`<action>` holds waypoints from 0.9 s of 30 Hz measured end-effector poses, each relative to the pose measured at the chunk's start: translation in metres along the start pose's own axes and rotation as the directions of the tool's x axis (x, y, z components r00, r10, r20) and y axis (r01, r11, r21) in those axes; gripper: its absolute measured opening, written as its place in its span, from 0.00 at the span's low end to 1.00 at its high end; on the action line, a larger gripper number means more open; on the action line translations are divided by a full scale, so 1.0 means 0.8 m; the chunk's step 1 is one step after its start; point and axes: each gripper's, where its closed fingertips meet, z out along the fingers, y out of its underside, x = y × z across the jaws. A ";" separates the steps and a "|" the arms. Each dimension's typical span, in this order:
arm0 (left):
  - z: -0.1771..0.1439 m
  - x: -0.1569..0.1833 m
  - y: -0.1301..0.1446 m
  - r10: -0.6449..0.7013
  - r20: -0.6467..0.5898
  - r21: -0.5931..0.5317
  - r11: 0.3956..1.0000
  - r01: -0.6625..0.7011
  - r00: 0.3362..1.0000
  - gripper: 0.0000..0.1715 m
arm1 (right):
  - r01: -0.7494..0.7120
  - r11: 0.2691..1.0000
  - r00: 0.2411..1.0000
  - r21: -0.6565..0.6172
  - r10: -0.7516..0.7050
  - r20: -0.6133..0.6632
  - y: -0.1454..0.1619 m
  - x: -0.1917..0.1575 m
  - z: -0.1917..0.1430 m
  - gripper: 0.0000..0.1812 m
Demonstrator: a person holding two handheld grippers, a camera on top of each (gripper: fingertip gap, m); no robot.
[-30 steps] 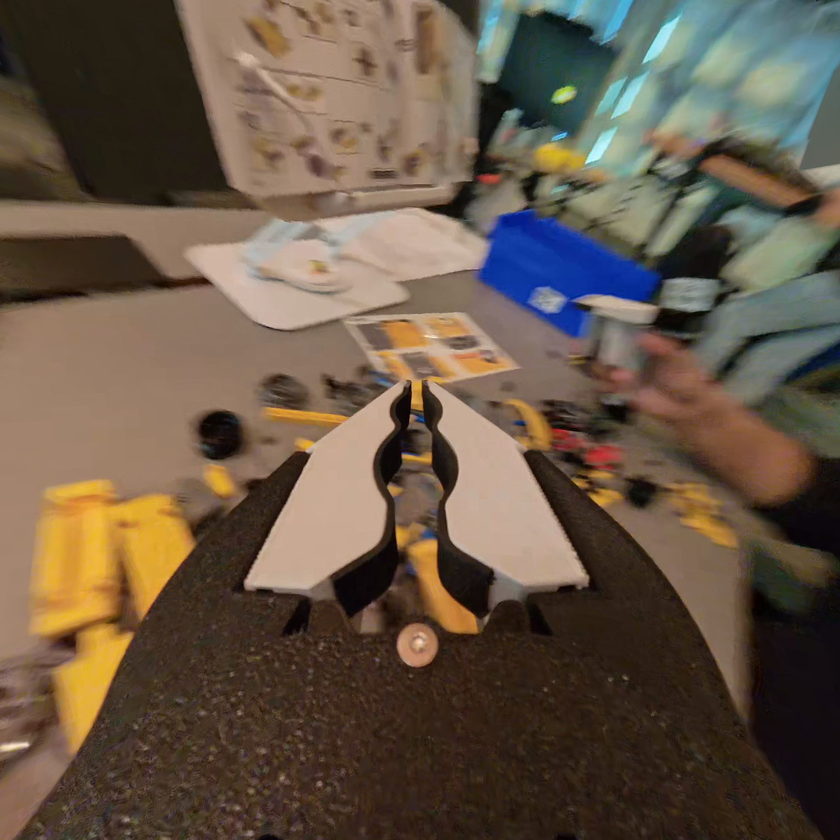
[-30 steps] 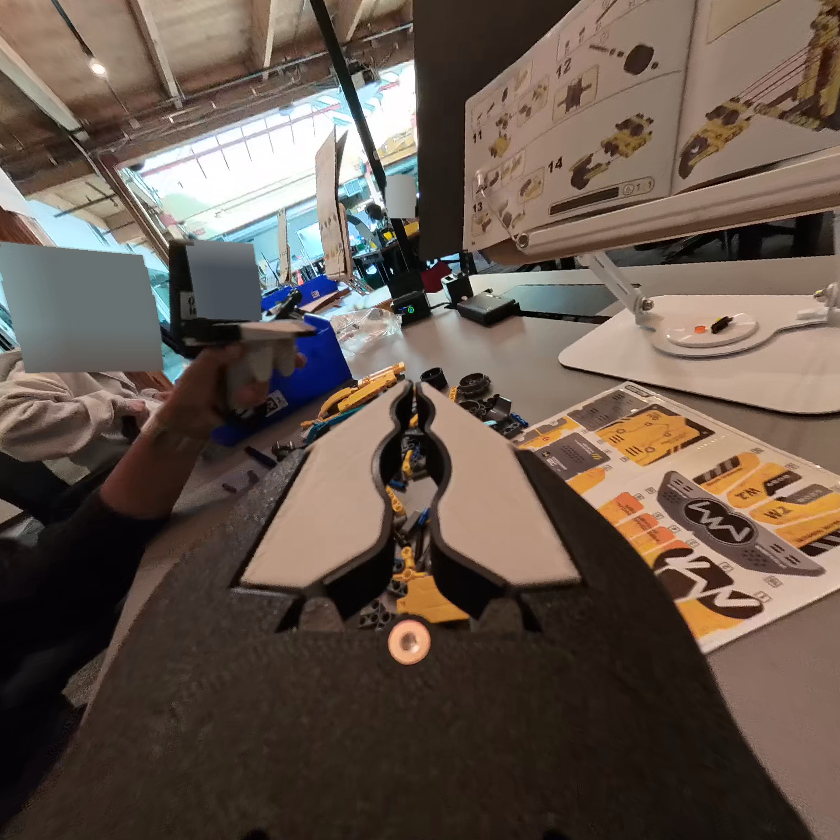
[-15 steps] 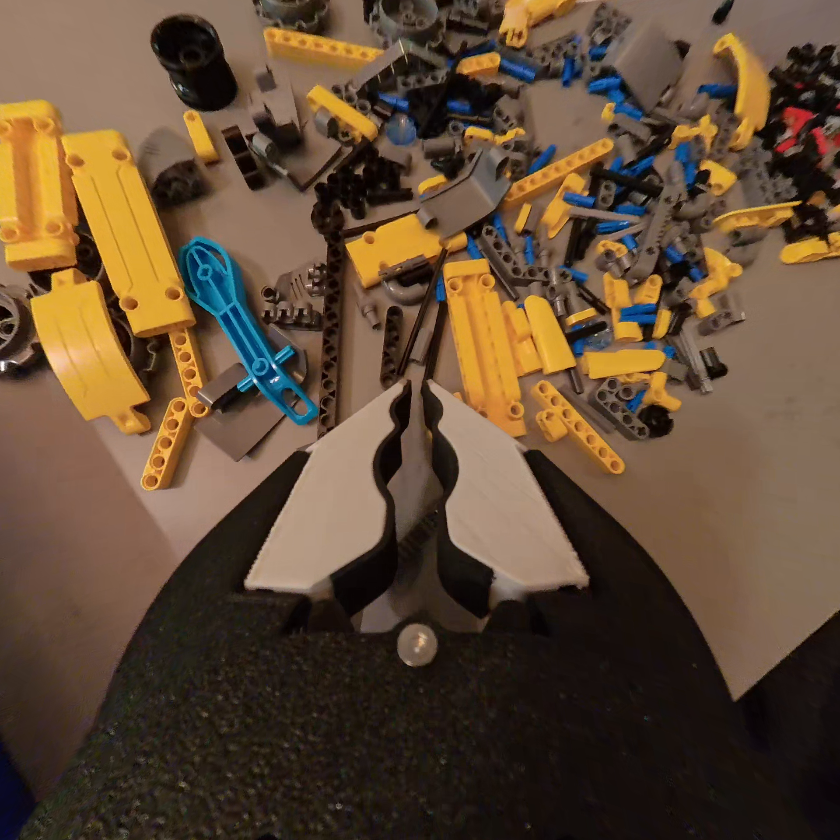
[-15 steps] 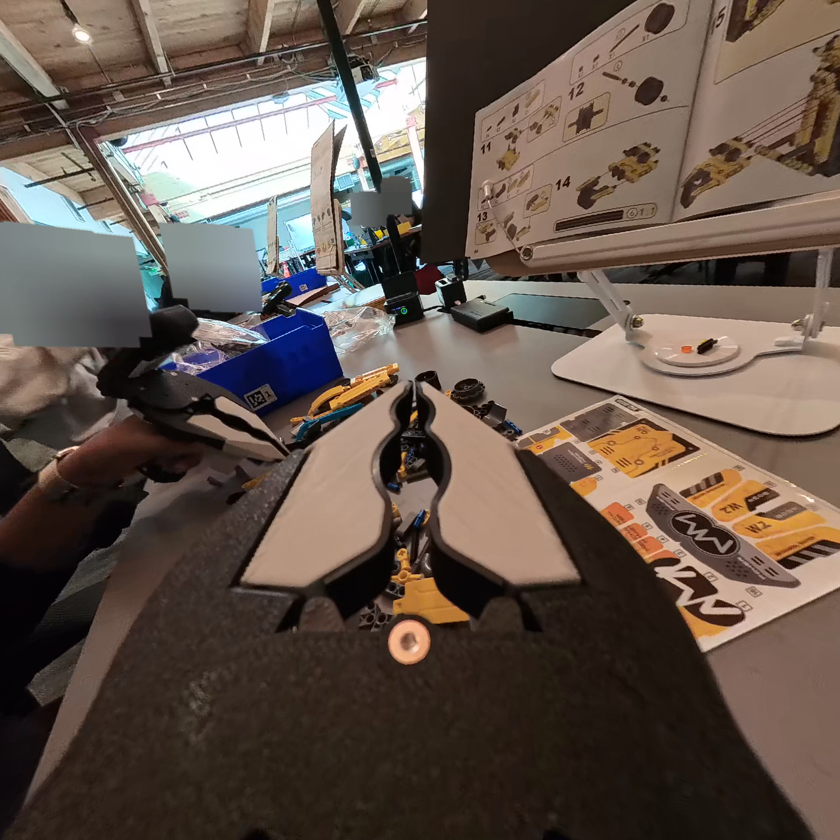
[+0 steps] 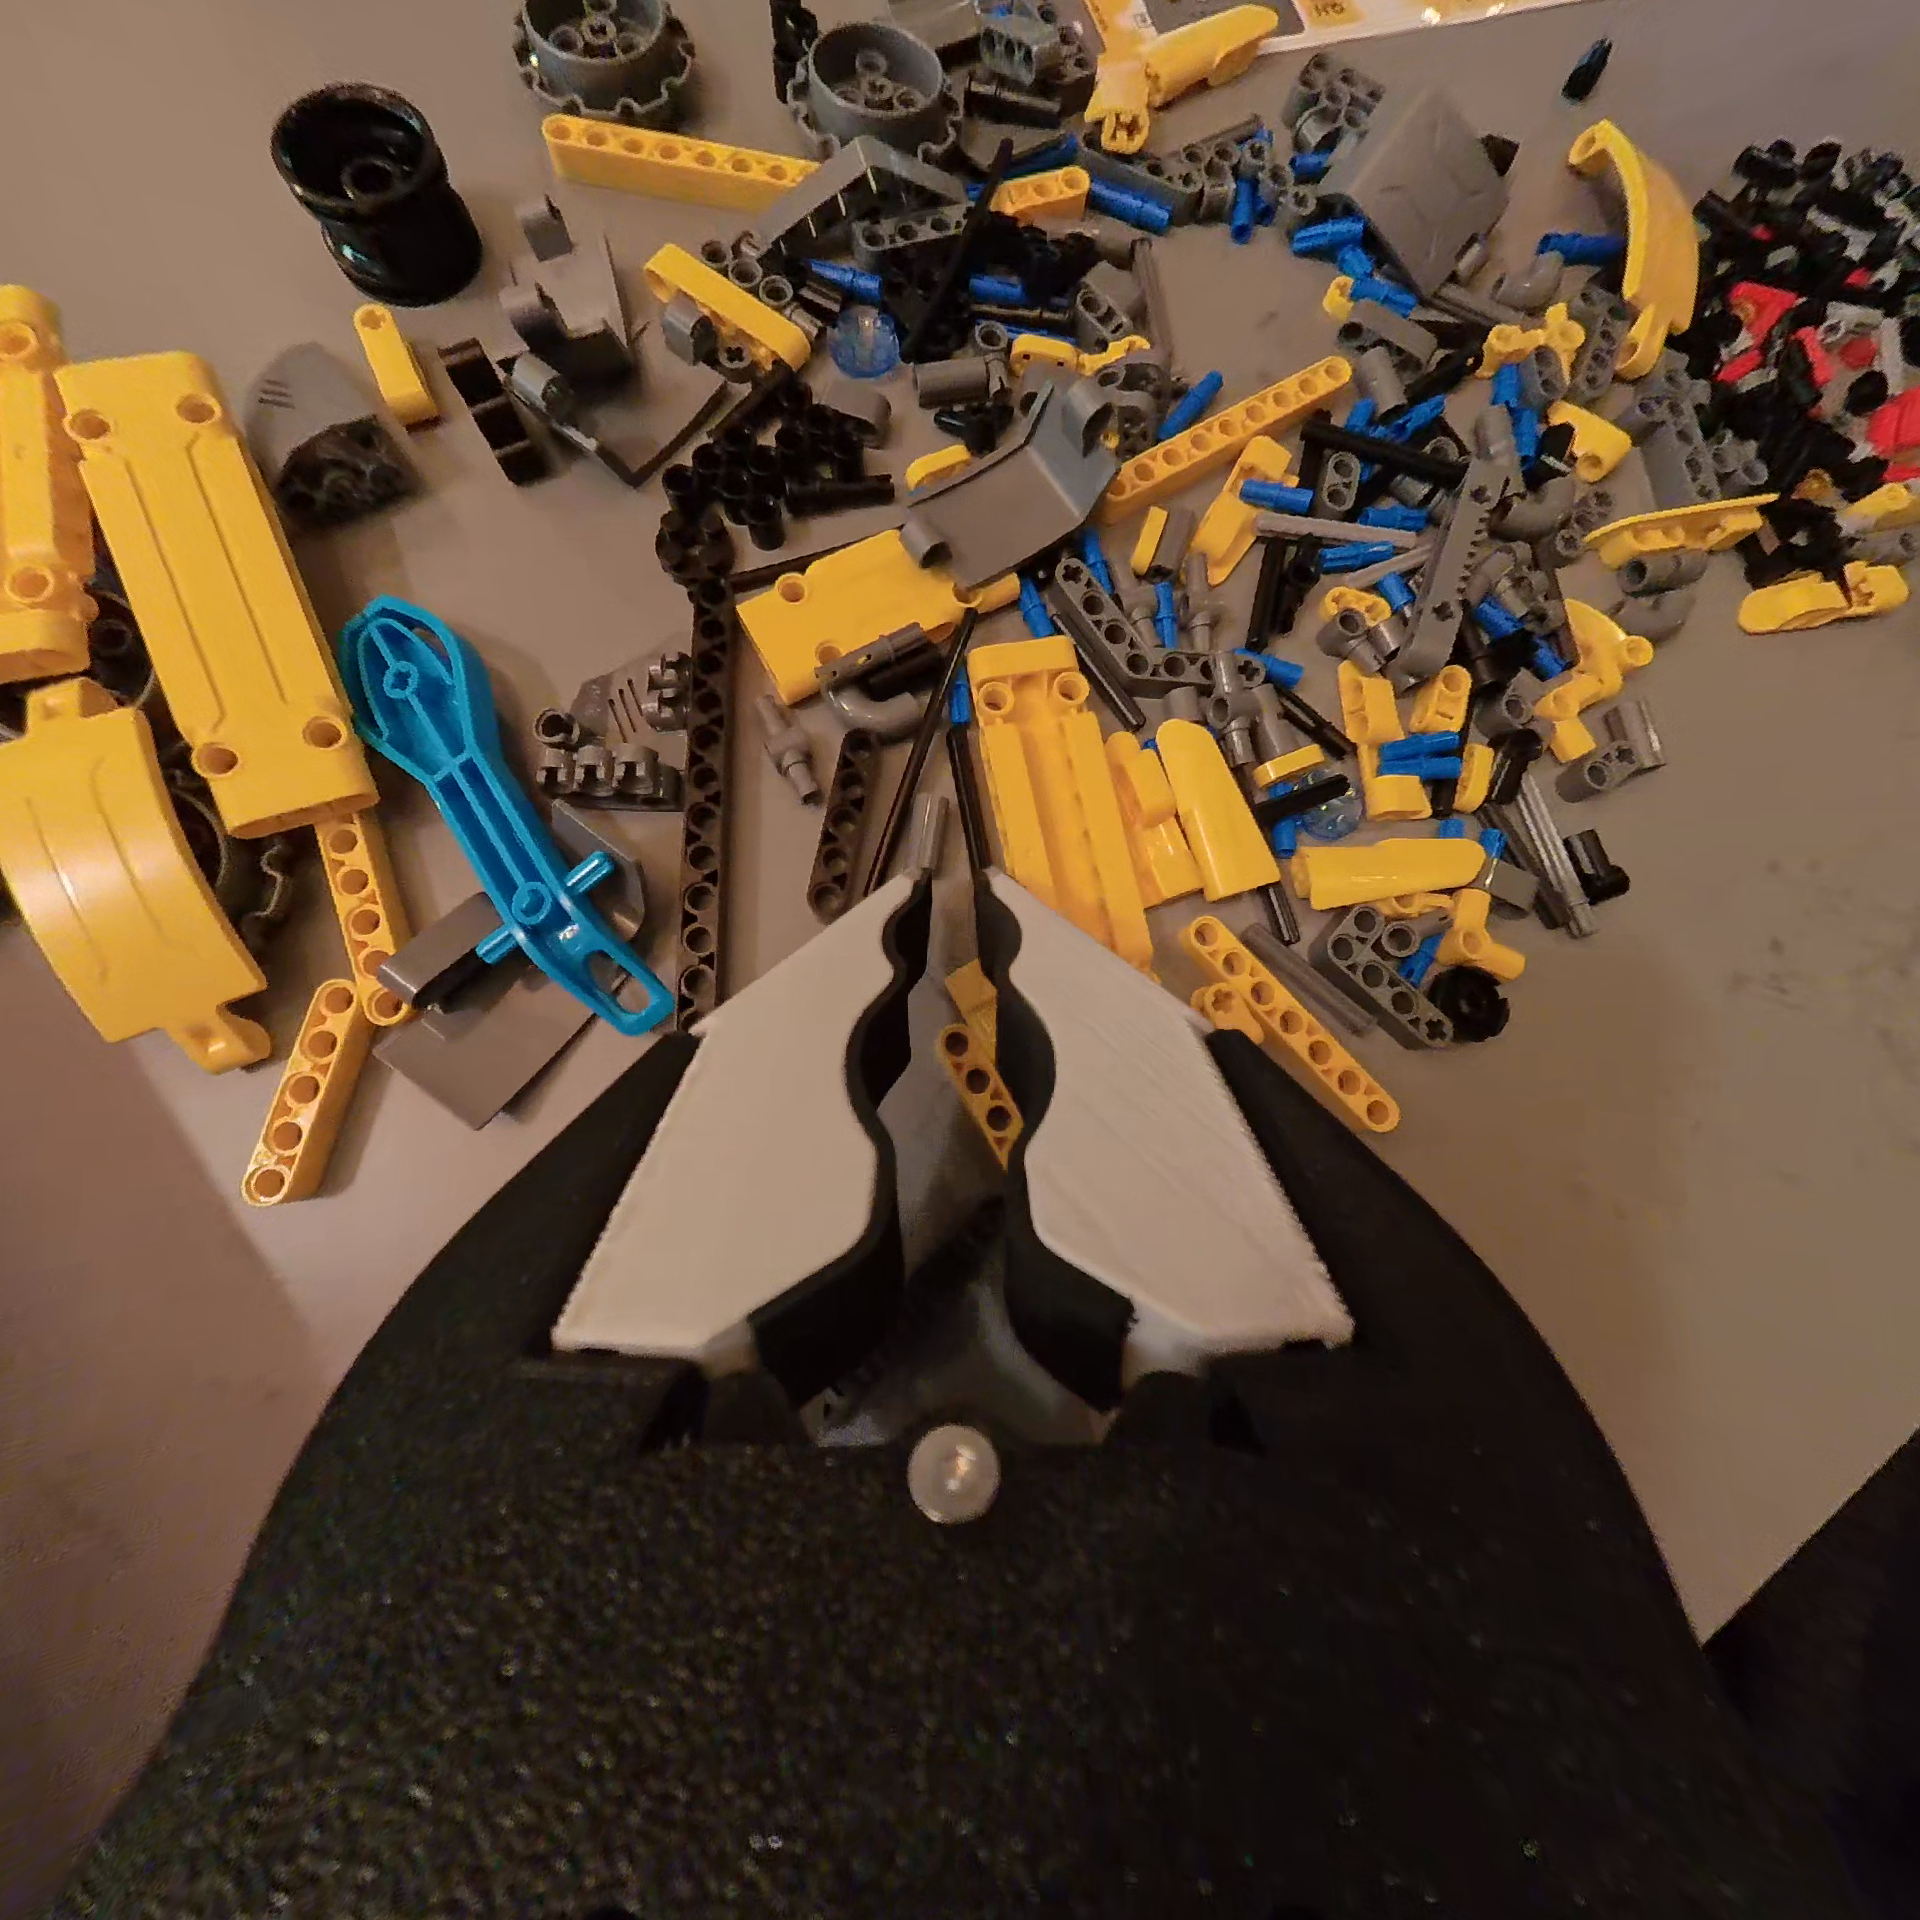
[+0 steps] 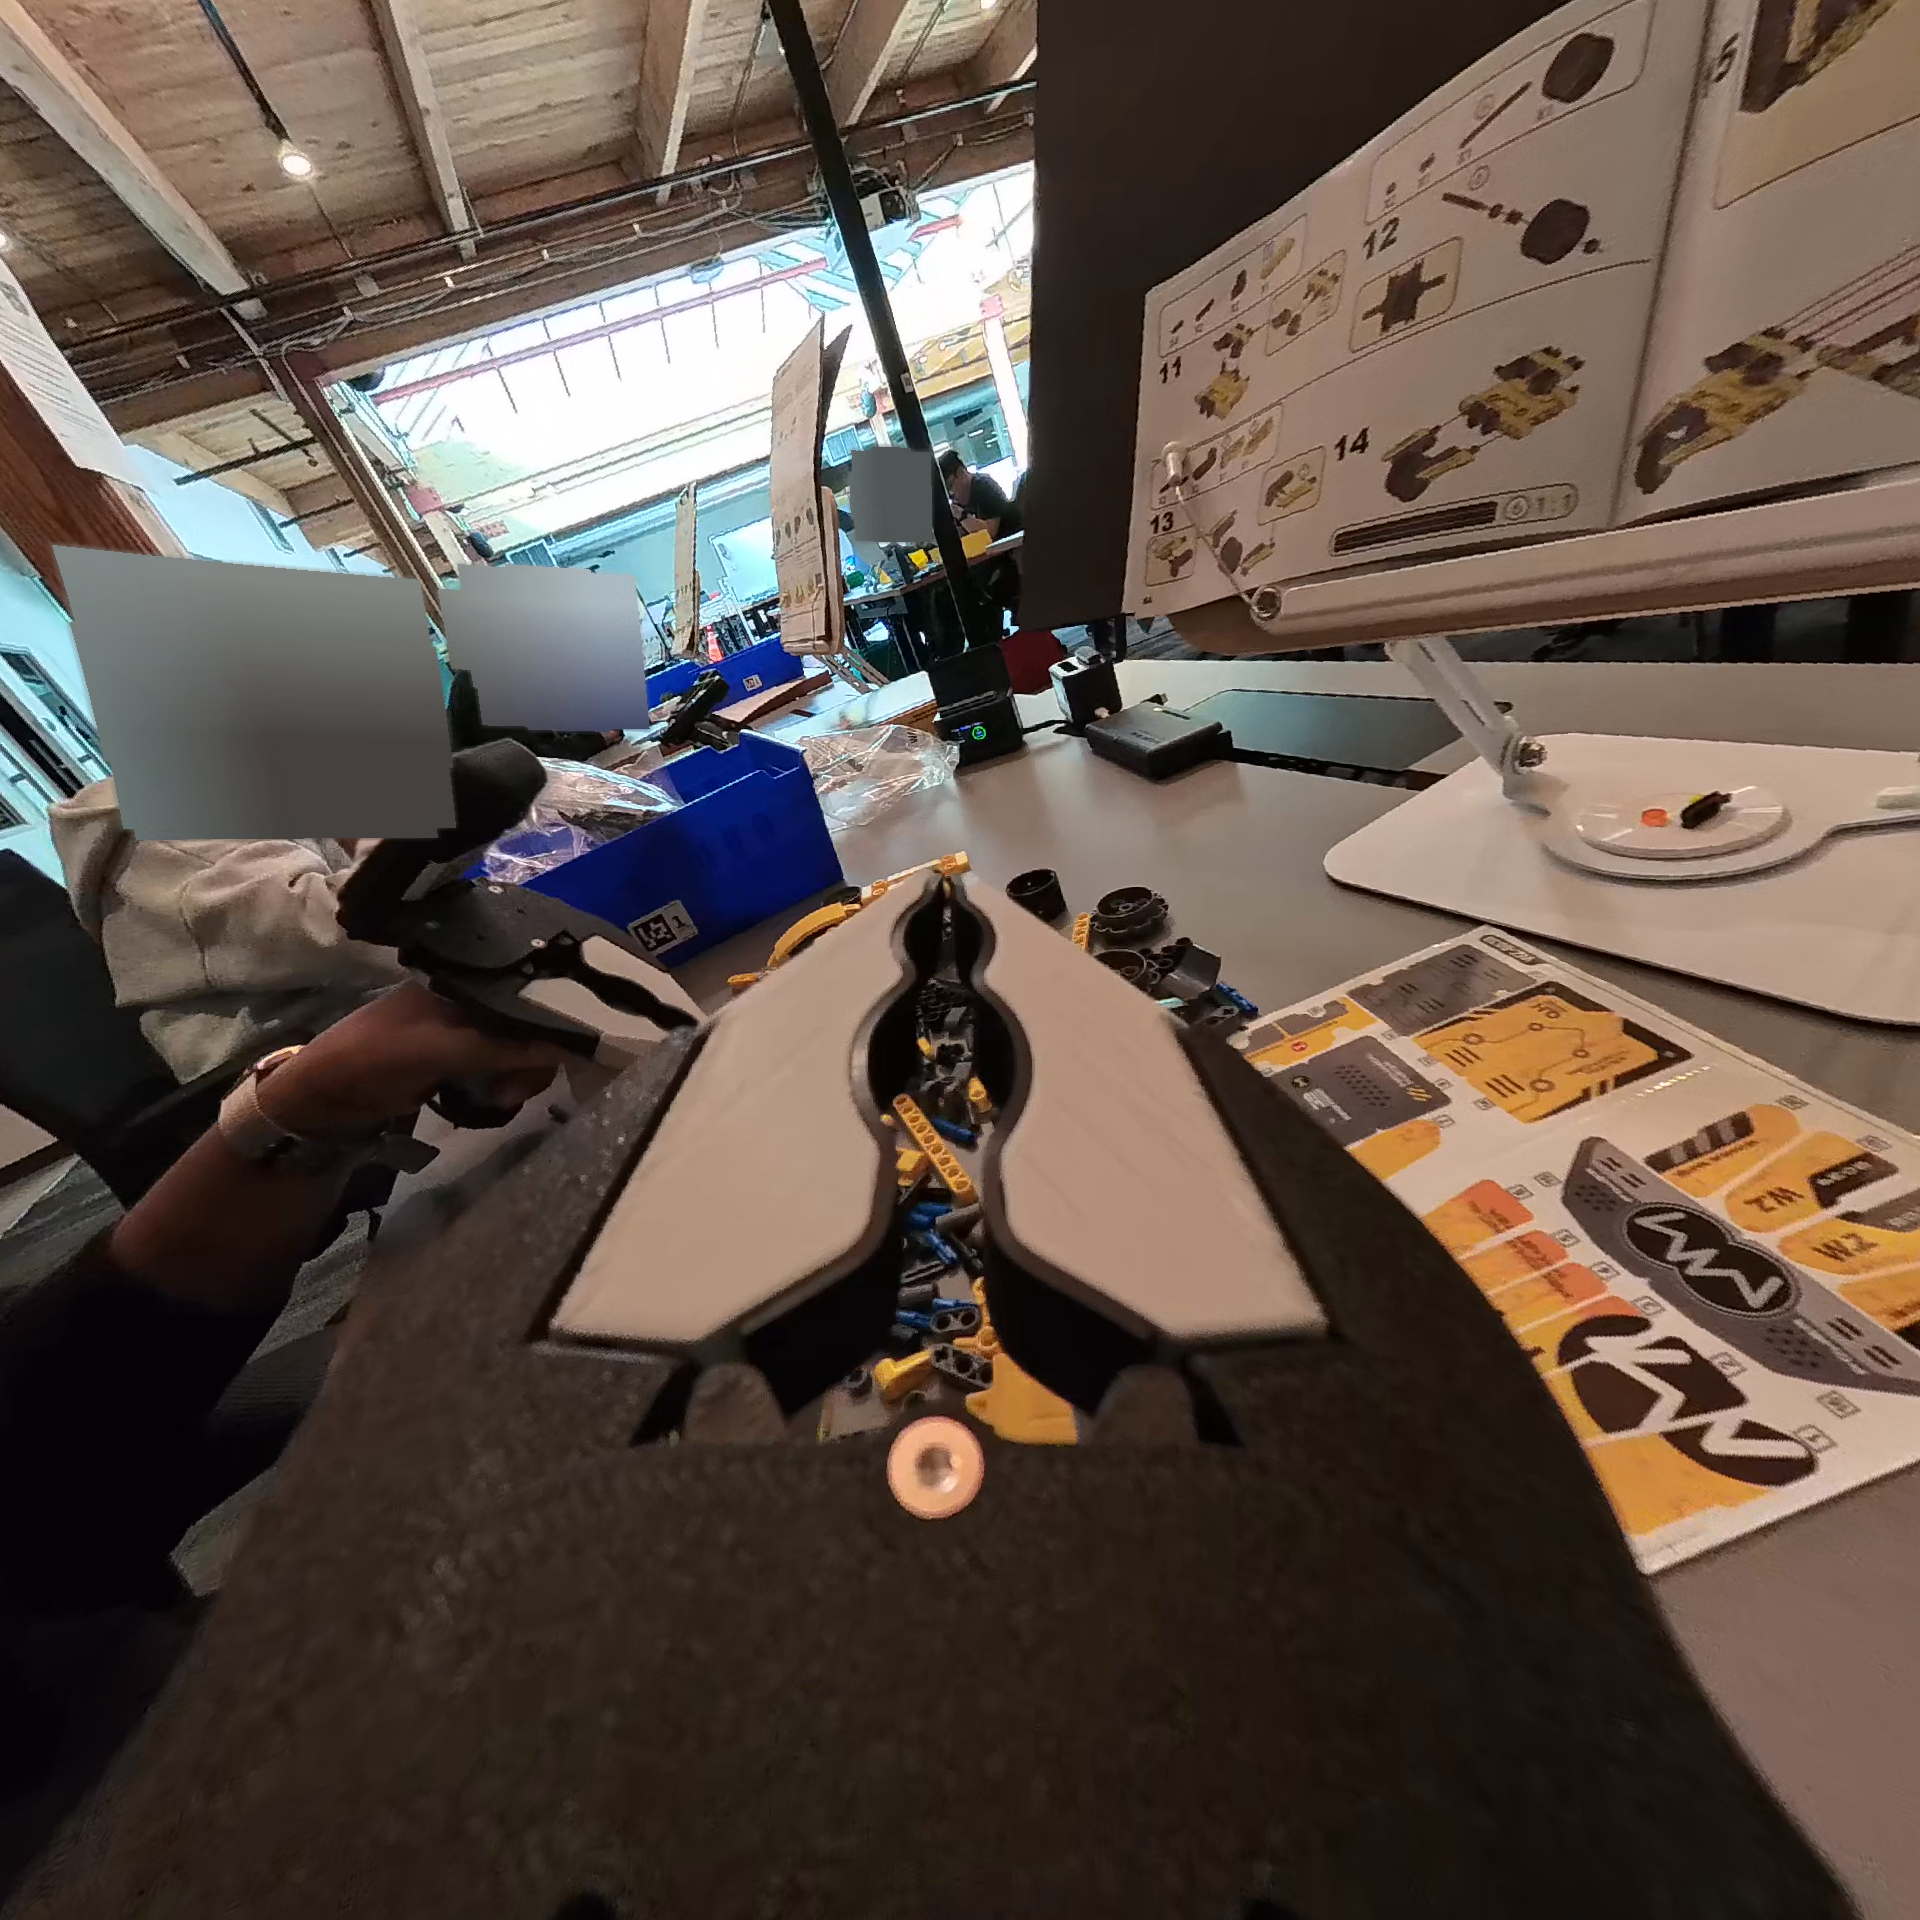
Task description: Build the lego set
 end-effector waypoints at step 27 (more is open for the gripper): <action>-0.037 -0.002 -0.038 0.053 0.119 0.113 0.991 -0.067 0.991 0.02 | 0.047 0.999 0.998 0.006 -0.047 -0.042 -0.007 0.008 -0.003 0.00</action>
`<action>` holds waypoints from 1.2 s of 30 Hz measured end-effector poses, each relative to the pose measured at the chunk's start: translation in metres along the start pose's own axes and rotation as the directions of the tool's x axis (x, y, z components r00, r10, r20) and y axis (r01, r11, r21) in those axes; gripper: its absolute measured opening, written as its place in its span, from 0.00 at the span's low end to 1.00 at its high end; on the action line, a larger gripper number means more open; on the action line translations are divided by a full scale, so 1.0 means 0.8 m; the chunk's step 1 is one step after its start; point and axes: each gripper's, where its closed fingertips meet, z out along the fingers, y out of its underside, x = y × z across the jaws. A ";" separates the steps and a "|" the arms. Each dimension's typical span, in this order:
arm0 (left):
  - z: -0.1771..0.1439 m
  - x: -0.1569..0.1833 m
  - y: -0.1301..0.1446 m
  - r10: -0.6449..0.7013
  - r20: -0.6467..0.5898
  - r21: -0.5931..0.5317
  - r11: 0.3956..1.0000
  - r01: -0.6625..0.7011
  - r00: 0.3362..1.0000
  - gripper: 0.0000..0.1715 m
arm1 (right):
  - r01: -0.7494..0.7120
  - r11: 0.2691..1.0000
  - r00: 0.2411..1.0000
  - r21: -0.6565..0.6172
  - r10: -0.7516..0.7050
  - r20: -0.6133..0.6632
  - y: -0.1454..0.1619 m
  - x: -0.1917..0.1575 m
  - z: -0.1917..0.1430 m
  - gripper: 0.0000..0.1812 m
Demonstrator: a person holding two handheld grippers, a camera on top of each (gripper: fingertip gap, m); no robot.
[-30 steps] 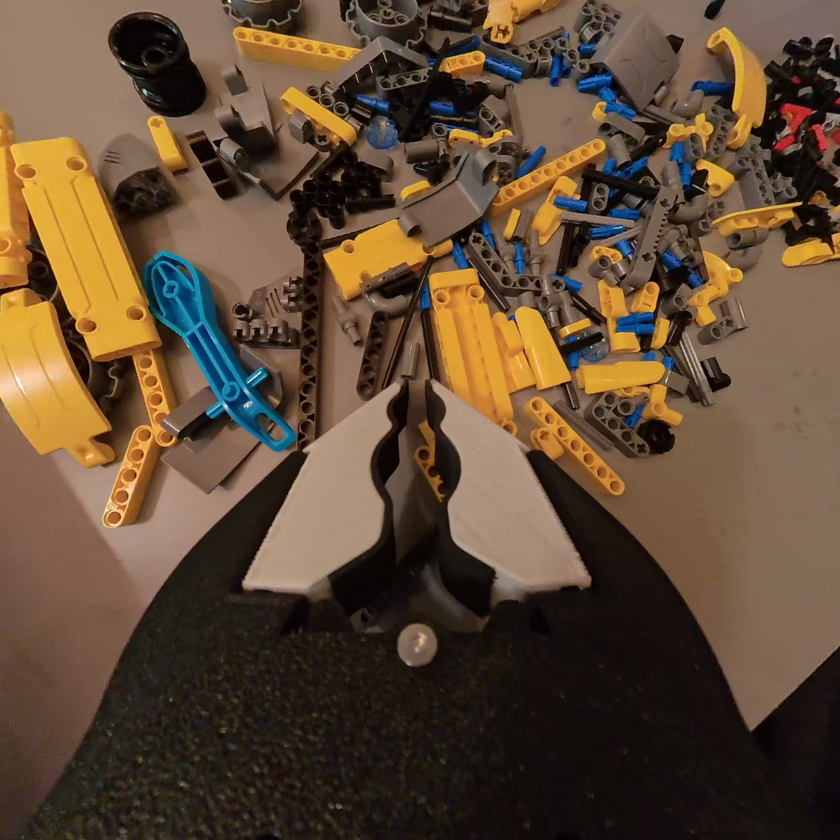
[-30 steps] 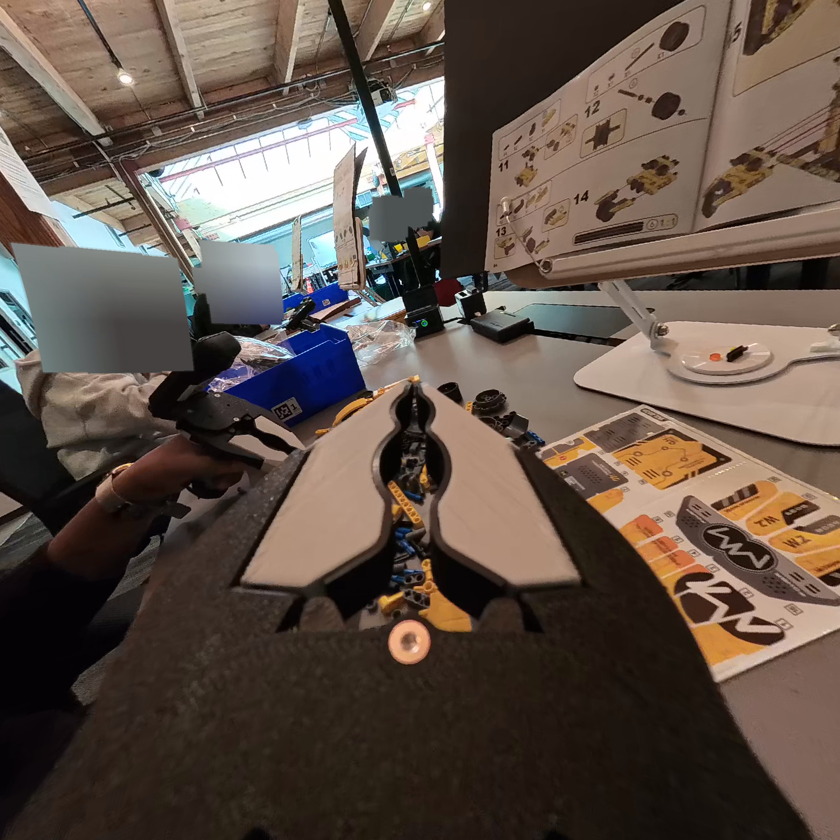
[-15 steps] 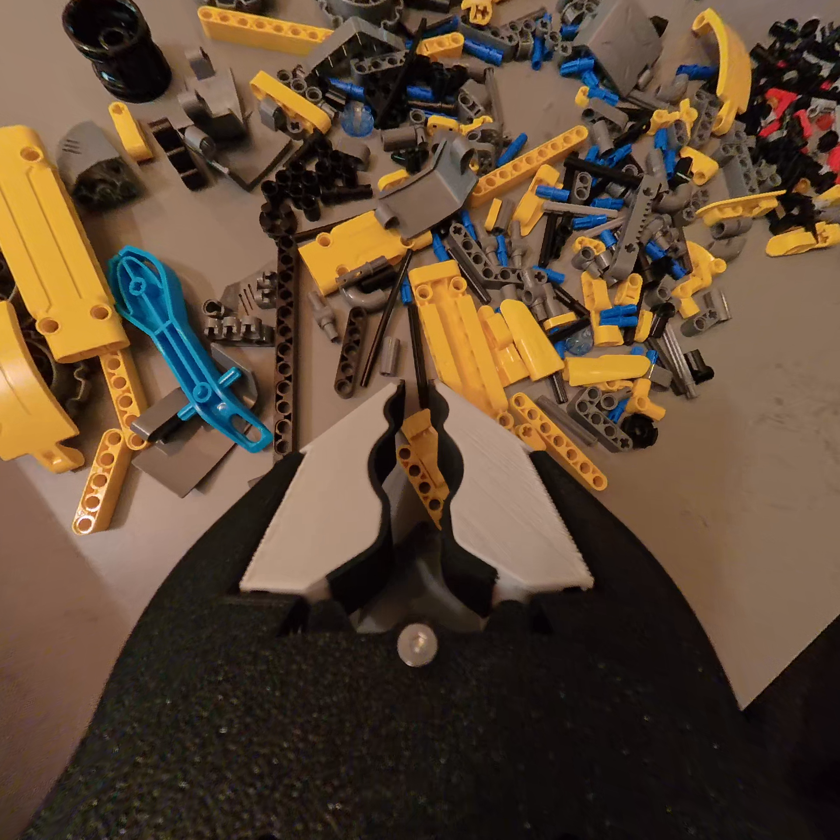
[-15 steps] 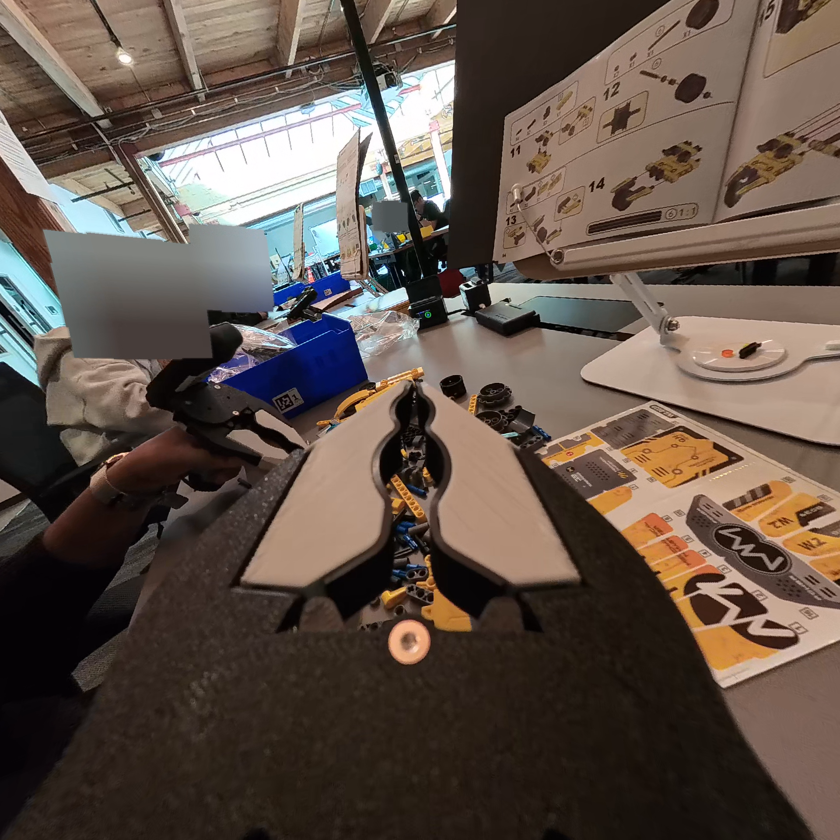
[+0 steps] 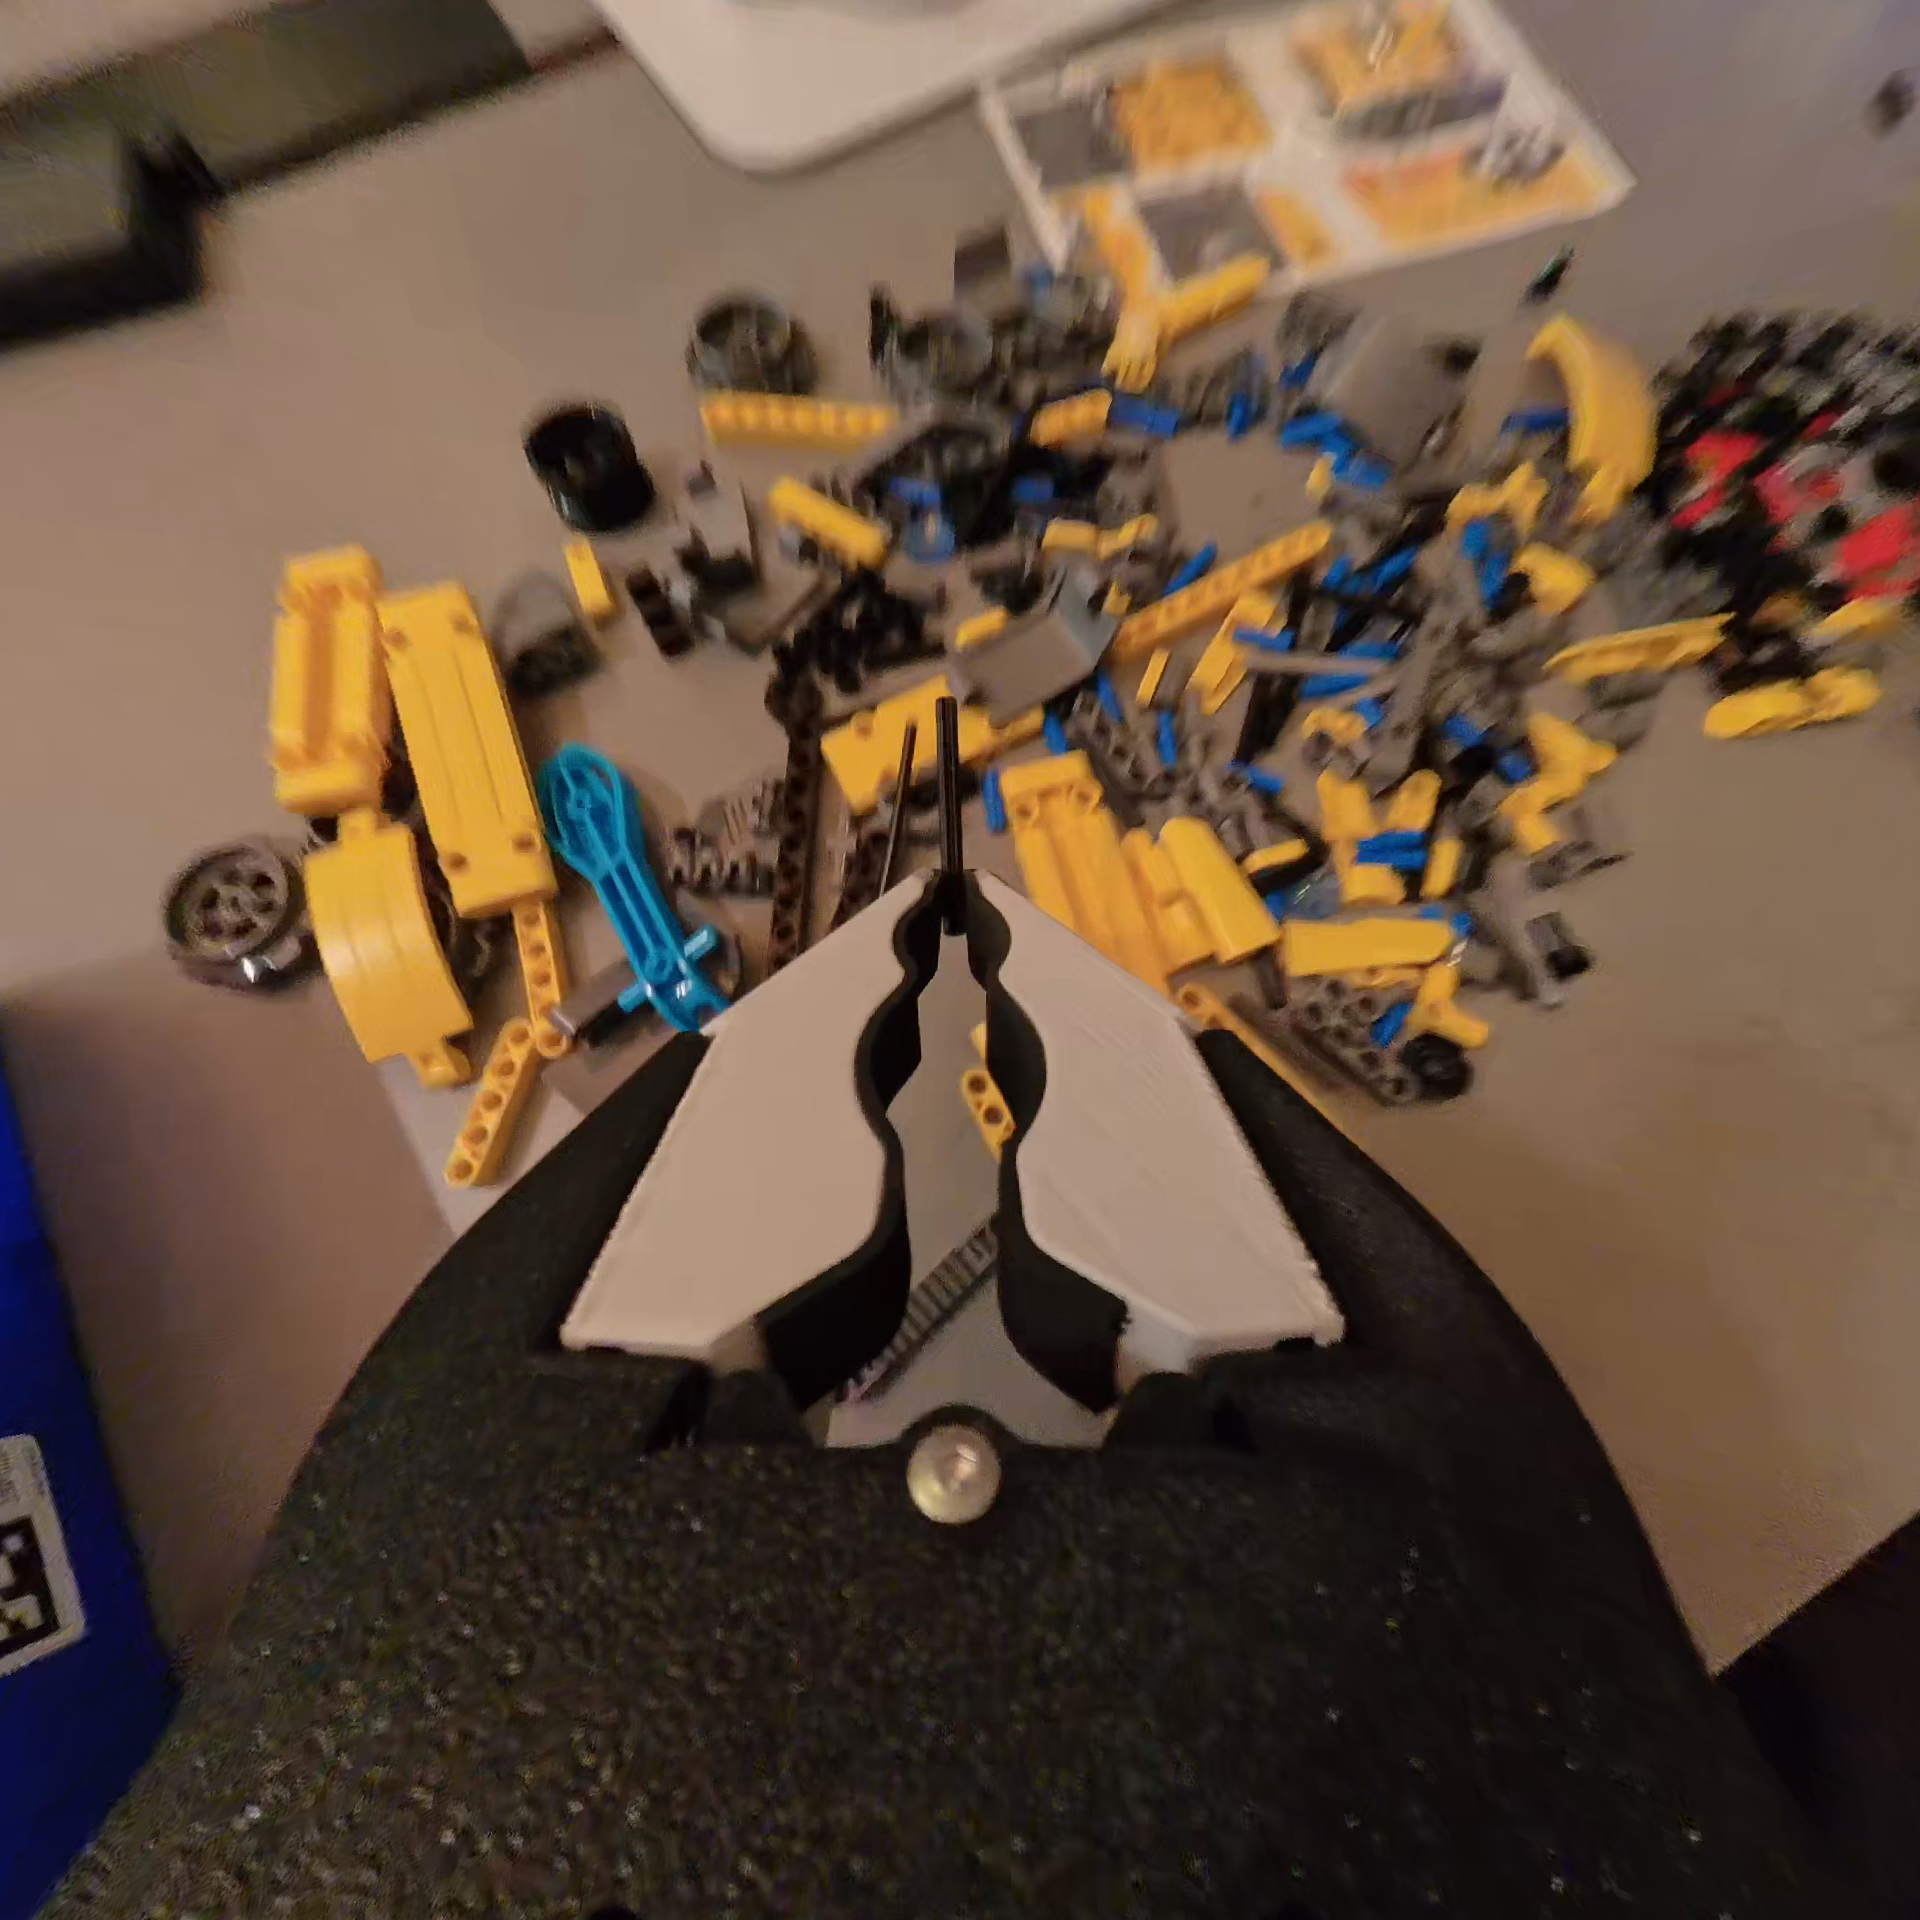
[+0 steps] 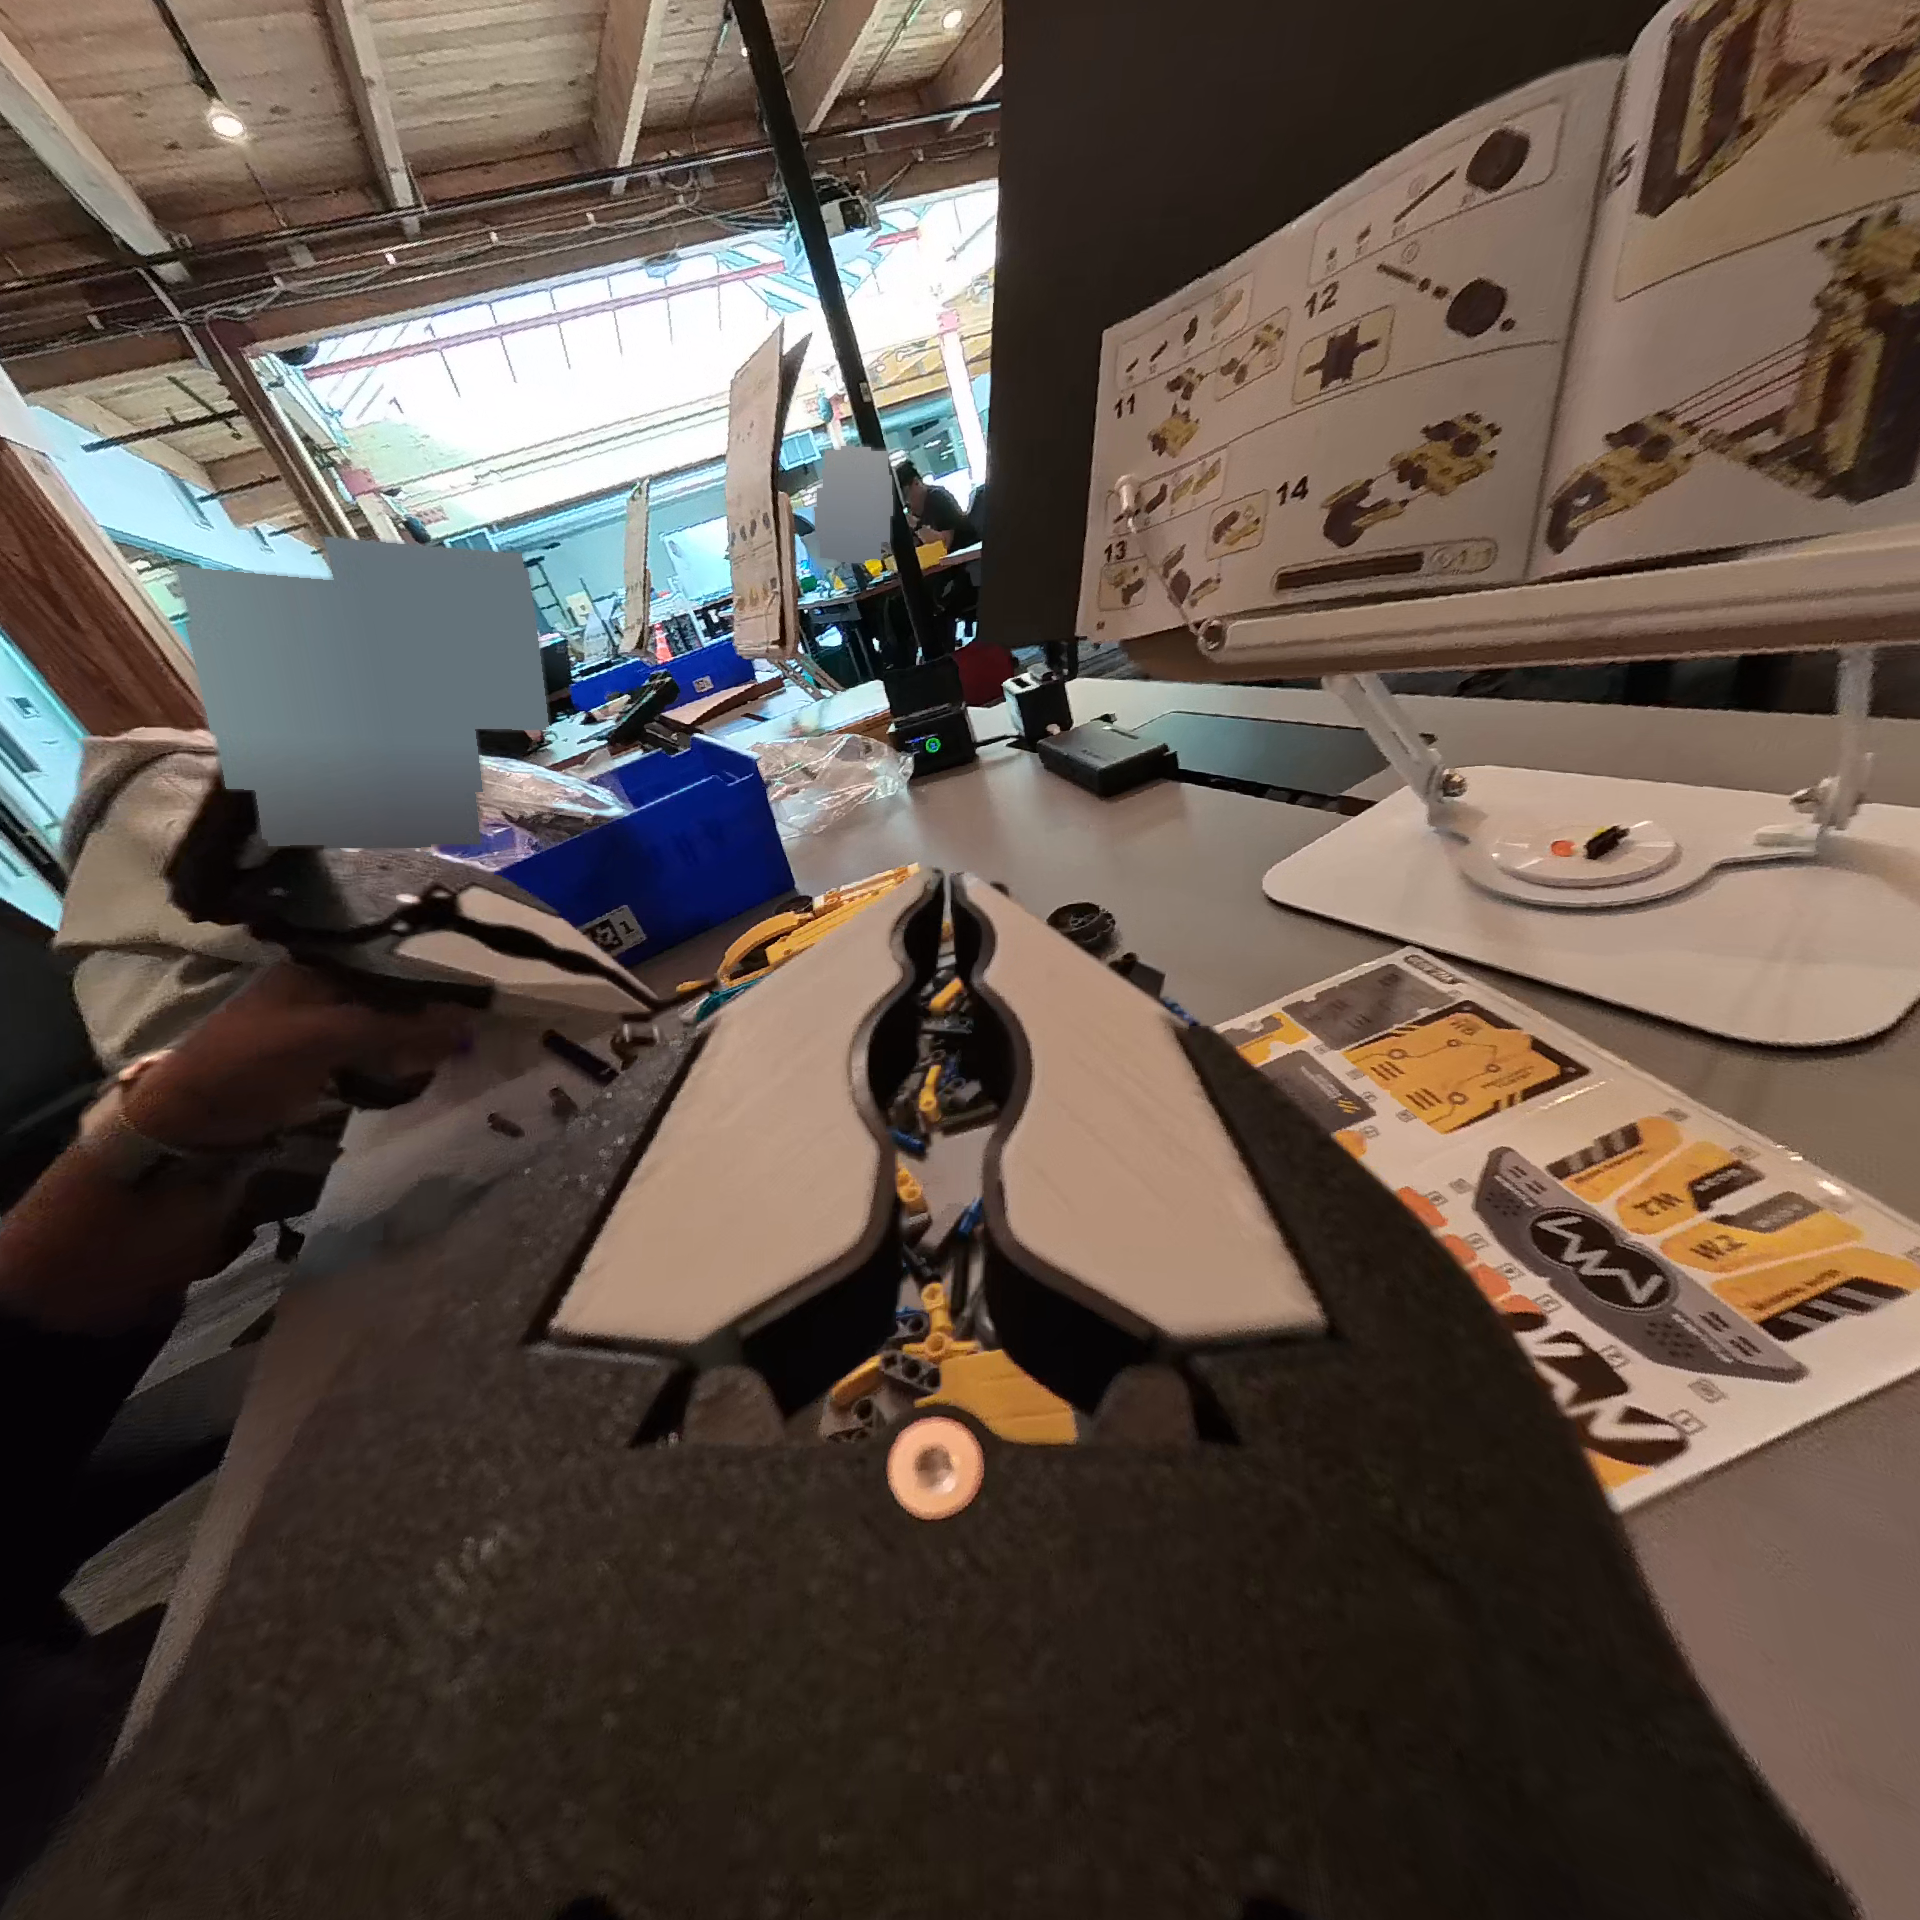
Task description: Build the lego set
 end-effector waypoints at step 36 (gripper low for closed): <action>0.066 0.262 -0.053 0.400 -0.491 0.213 0.917 -0.338 0.774 0.02 | 0.501 0.800 0.836 -0.330 -0.349 0.424 0.108 -0.095 -0.068 0.14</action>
